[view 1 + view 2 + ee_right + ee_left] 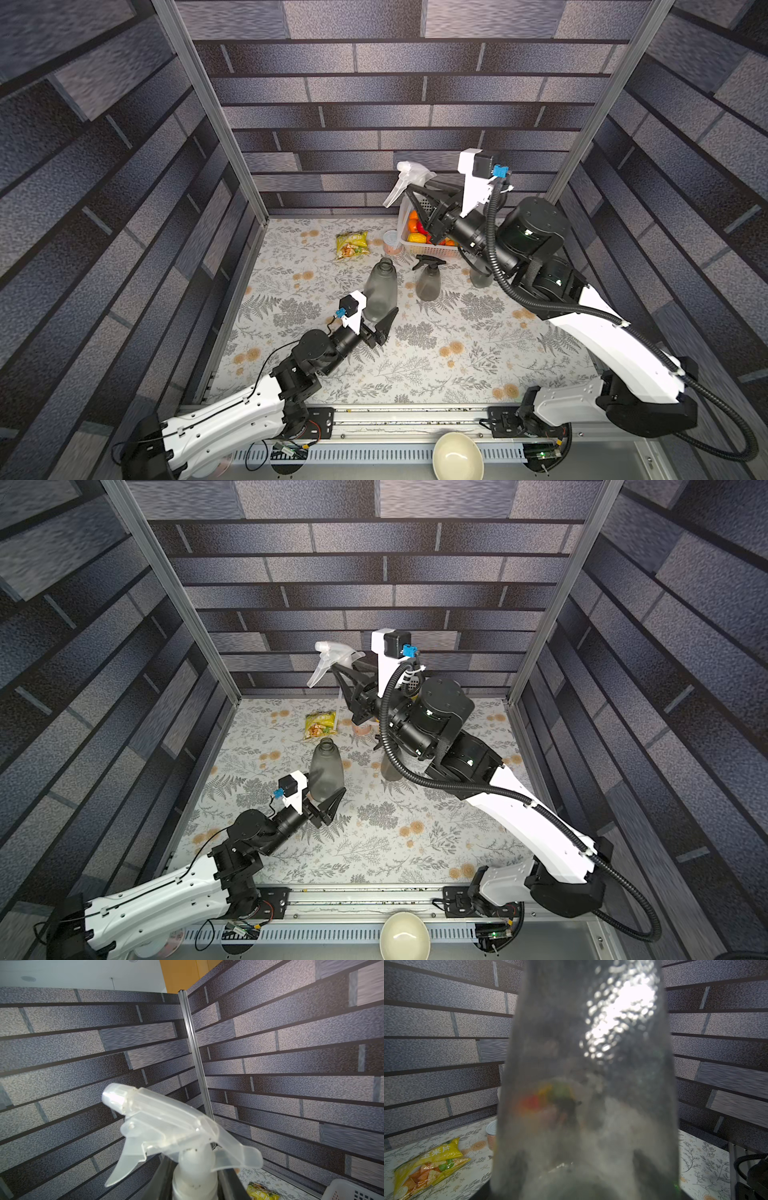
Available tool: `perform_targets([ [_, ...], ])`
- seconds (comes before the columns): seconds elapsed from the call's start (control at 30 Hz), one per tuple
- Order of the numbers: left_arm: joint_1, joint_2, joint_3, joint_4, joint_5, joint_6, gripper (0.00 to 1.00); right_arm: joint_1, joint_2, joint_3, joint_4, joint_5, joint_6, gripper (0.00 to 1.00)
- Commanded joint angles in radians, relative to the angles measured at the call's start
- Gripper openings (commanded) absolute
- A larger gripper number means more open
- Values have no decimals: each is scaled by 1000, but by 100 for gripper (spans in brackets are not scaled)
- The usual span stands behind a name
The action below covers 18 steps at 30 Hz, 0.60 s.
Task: Attach spray nozzles to spray bottles
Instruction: Insert the spray nozzle into the spray bottle.
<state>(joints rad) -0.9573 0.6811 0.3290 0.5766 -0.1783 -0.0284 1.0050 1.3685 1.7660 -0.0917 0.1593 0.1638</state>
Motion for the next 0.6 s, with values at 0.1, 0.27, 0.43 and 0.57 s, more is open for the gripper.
perform_targets([
  [0.1,-8,13,-1,74,-7,-23,80,41,1,20,4,-24,-17,30],
  [0.27,-4,17,-9,103,-21,-29,81,43,-10,-14,-10,-11,-19,30],
  [0.43,0,13,-13,102,-20,-33,81,45,-28,-44,8,17,-40,29],
  [0.57,2,10,-19,97,-20,-37,80,43,-36,-35,24,34,-70,29],
])
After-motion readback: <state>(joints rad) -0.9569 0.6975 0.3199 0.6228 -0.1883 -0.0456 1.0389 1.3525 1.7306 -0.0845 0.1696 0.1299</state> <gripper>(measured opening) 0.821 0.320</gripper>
